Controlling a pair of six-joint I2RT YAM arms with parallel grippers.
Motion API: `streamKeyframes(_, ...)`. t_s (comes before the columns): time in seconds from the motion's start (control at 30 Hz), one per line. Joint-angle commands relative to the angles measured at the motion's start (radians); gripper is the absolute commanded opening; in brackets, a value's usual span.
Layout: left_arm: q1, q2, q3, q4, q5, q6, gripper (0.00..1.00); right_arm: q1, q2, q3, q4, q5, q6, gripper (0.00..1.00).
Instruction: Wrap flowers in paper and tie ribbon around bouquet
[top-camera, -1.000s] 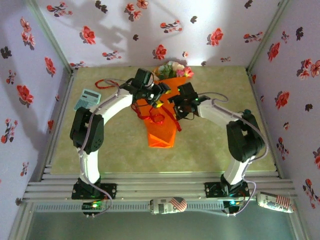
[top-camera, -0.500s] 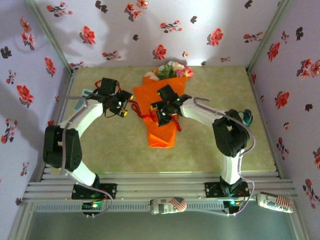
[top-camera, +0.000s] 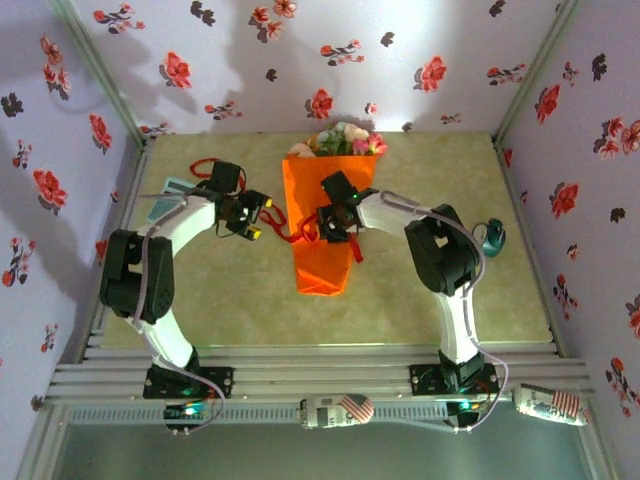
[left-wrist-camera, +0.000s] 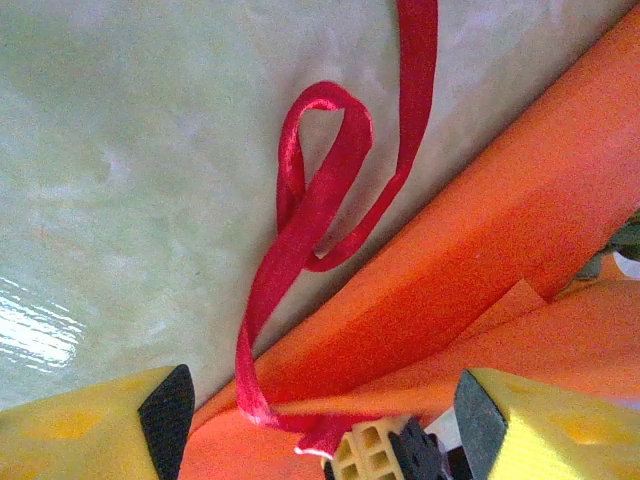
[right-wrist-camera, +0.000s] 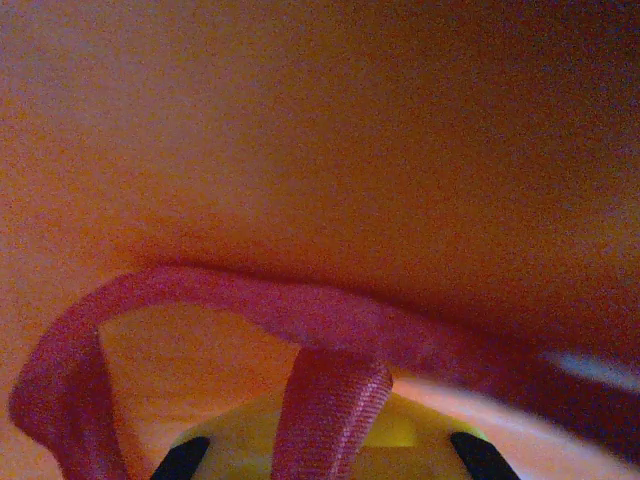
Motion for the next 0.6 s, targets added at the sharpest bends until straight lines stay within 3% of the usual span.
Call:
streamKeyframes(0.0,-0.003,0.021,0.050,-0.046,0.003,-0.008,0.75,-0.010,-0.137,-0.043,-0.048,0.039,-0.078,0.00)
streamKeyframes(0.23,-0.031,0.110,0.147,-0.142,-0.009,0.015,0.77,-0.037,-0.450,-0.291,-0.198,-0.011,-0.200,0.00)
streamKeyframes(0.33,-0.046,0.157,0.211,-0.239,-0.047,0.038,0.78,-0.065,-0.612,-0.422,-0.256,0.010,-0.215,0.00)
streamKeyframes(0.57,-0.082,0.300,0.311,-0.284,-0.093,0.082,0.77,-0.153,-0.881,-0.621,-0.401,0.023,-0.248,0.00)
